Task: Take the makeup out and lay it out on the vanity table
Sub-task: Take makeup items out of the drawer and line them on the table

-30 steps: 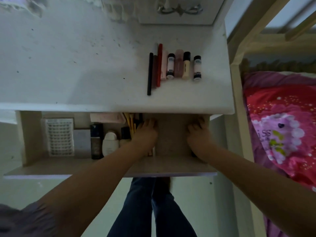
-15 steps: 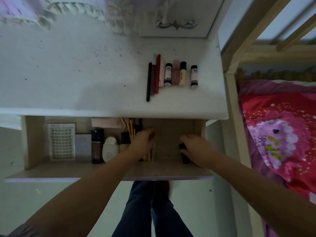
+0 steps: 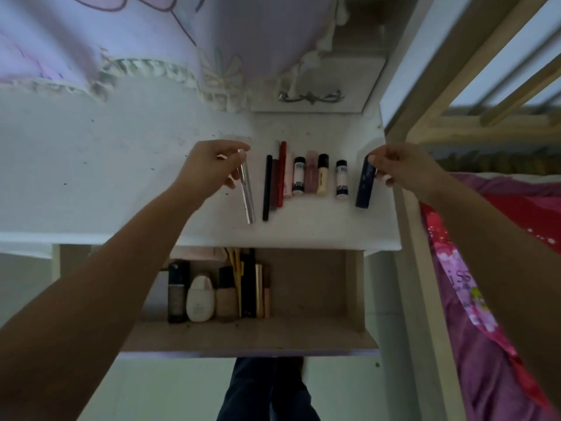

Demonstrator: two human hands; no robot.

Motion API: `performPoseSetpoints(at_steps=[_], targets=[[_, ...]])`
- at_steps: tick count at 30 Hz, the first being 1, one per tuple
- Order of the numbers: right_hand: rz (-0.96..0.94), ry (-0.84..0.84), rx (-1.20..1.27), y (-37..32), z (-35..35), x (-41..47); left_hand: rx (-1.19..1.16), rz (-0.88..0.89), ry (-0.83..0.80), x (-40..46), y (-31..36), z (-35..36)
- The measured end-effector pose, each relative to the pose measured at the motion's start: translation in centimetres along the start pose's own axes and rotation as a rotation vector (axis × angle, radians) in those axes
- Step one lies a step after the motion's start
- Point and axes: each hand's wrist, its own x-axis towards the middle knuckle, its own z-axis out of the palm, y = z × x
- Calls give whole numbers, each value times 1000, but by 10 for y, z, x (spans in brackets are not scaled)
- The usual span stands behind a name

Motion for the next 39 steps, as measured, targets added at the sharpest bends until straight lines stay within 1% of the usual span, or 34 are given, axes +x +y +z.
performPoseSetpoints(at_steps=[2, 4, 7, 9, 13, 16, 20, 22, 25, 27, 32, 39], targets=[[5, -18, 1, 3, 10, 15, 33, -51, -8, 23, -10, 7], [2, 1, -3, 6, 20, 25, 69, -80, -18, 39, -15, 20], [-30, 51, -11, 8, 30, 31, 86, -77, -17, 51, -18, 37], [-89, 81, -9, 7, 33, 31, 65, -73, -17, 53, -20, 44], [-156, 103, -9, 8, 35, 29, 74, -70, 8, 49, -22, 47], [-145, 136, 36, 14, 33, 25, 91, -73, 24, 43, -26, 41], [-147, 133, -62, 23, 27, 12, 114, -74, -11, 25, -33, 30], [-116, 112, -32, 24, 27, 6, 110, -65, -35, 15, -37, 26], [-85, 106, 35, 22, 29, 1, 19, -85, -59, 4, -39, 26], [-70, 112, 47, 19, 31, -1, 0, -86, -77, 0, -37, 30], [-52, 135, 54, 19, 33, -9, 23, -26, -122, -8, -25, 40], [-49, 116, 78, 17, 33, -15, 71, -50, -121, -8, -22, 38]])
